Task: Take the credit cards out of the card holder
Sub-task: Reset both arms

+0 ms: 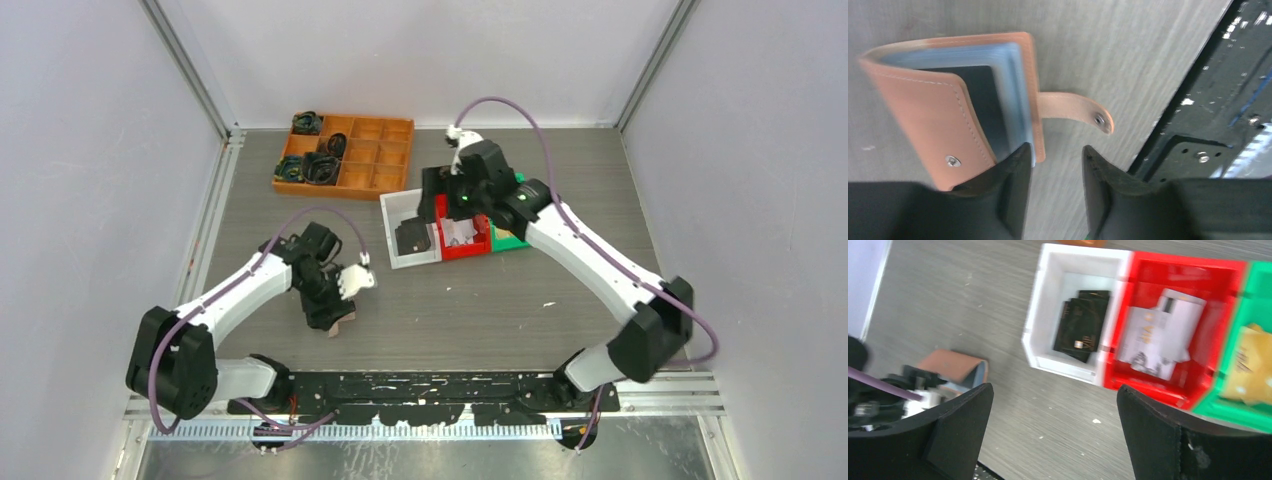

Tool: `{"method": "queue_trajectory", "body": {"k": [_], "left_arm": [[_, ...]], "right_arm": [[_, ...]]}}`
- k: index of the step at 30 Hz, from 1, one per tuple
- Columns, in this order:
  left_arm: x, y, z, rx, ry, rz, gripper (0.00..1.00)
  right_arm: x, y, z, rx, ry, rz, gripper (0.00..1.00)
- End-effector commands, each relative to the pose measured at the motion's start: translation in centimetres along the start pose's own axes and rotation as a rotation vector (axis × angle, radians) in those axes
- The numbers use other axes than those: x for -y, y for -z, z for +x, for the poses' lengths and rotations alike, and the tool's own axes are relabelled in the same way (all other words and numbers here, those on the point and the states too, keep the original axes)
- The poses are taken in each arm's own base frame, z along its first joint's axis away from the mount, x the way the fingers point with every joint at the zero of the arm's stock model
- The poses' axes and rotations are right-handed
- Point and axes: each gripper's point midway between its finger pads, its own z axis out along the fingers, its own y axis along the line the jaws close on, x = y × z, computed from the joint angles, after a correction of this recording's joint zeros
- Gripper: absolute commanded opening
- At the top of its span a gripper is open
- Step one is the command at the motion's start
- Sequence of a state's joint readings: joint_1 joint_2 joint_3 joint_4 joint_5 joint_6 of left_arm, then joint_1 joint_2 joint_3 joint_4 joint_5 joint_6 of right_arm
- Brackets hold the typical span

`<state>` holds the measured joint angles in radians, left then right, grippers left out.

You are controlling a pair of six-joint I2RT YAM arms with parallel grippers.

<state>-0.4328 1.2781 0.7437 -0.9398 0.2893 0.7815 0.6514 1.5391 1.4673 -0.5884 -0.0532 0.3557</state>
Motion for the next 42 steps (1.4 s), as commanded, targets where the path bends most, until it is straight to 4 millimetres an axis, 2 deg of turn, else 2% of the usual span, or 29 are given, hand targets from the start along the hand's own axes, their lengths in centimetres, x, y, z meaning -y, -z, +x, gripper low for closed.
{"method": "queue_trajectory", "body": {"k": [1,2,4,7,10,13,17,19,21,26,29,33,36,42], "left_arm": [[-4.1,6.2,-4.0,0.117,0.060,-0.217,0.69],[-4.3,7.6,-4.6,0.158,0.086,-0.234,0.82],[-4.5,10.4,-5.5,0.255,0.131,-0.259,0.95],[-5.0,13.7,-5.8,0.363,0.176,-0.320,1.00],[-5.8,15.4,-5.1,0.435,0.227,-0.378,1.00],[-7.6,15.2,-3.6,0.484,0.313,-0.429,1.00],[-11.7,14.1,-1.7,0.590,0.484,-0.495,1.00],[-14.4,14.0,-1.3,0.707,0.575,-0.537,1.00],[-16.0,13.3,-0.6,0.792,0.663,-0.557,1.00],[-17.8,10.4,0.7,0.935,0.730,-0.657,1.00],[-18.6,10.7,1.2,1.059,0.722,-0.790,1.00],[-19.5,11.0,1.8,1.158,0.707,-0.907,0.99],[-20.7,11.2,2.5,1.179,0.742,-0.959,1.00],[-21.7,10.7,2.5,1.218,0.818,-0.935,1.00]], "right_arm": [[5.3,3.8,-2.9,0.237,-0.068,0.188,1.00],[6.8,4.6,-2.7,0.256,-0.082,0.237,0.99],[9.5,6.3,-2.0,0.288,-0.126,0.311,1.00],[14.2,8.7,-0.7,0.351,-0.191,0.469,0.99],[19.5,11.4,1.2,0.428,-0.263,0.662,1.00],[24.4,14.0,3.2,0.537,-0.303,0.889,1.00],[28.6,16.1,5.0,0.720,-0.218,1.121,1.00],[30.0,16.0,5.9,0.807,-0.224,1.171,0.99],[31.7,15.0,6.9,0.784,-0.268,1.204,1.00],[33.9,11.9,8.5,0.732,-0.269,1.210,1.00],[35.0,9.8,10.1,0.660,-0.241,1.209,0.99],[35.0,7.9,9.5,0.645,-0.197,1.127,0.99],[35.6,7.3,9.9,0.665,-0.215,1.127,1.00],[34.5,6.1,9.9,0.680,-0.150,1.005,1.00]]}}
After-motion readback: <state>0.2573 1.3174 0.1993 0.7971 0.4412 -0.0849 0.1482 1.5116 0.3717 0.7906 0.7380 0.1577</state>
